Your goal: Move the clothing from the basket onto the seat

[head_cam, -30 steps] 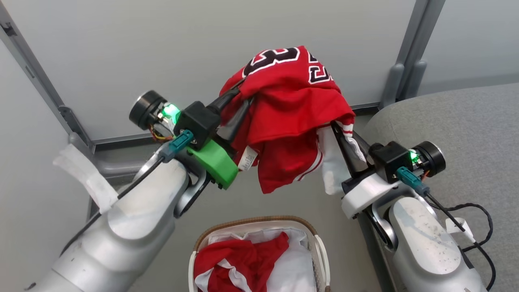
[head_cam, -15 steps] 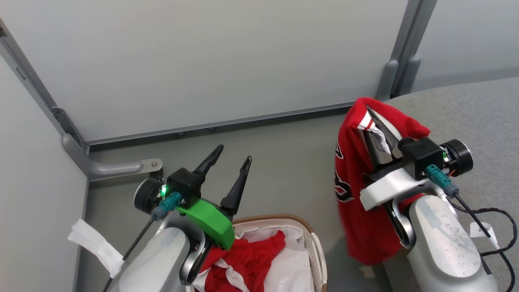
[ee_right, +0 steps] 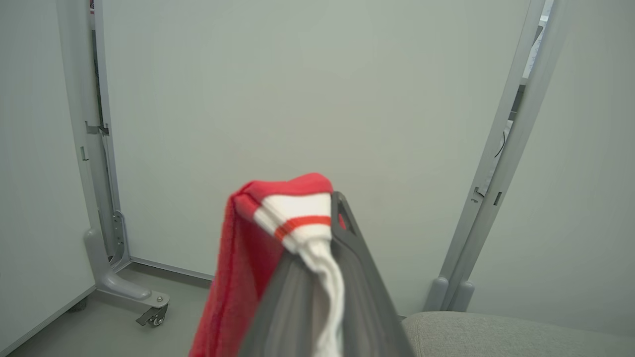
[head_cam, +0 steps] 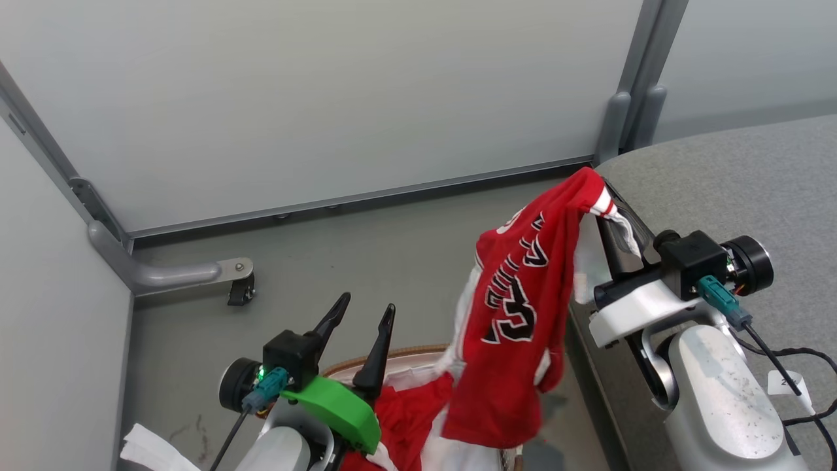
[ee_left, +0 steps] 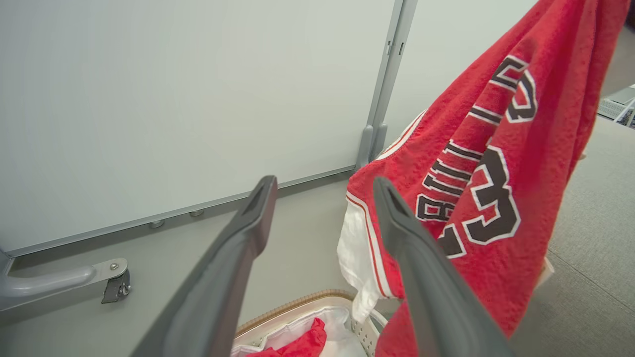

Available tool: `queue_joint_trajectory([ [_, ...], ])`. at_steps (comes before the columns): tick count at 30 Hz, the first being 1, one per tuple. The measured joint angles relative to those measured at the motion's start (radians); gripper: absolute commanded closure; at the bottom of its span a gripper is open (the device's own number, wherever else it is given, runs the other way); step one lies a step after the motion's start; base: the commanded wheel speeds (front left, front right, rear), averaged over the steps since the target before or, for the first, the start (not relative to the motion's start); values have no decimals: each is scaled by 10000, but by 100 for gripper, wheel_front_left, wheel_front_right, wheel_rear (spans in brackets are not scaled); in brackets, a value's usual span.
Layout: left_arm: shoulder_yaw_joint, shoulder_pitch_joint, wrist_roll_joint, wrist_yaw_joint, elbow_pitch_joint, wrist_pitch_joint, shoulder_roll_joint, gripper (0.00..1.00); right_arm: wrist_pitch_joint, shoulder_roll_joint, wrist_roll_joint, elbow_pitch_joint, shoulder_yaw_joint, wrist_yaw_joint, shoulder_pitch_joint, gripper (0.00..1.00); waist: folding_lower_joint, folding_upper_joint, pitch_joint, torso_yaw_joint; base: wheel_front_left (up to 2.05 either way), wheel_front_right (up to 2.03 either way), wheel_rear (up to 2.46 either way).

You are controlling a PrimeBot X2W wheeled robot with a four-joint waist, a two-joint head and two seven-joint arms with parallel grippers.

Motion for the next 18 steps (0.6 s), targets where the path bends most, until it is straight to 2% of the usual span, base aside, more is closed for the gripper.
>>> queue_joint_trajectory([
  [9,50,295,407,-54,-138,0,-240,0,0,6,-75,-90,-23,0,-81,100,0,0,68,-181,0,0,0],
  [18,-199,352,468,-54,-502,0,-385,0,0,0,-621,-268,-326,0,-408,100,0,0,187,-1123,0,0,0],
])
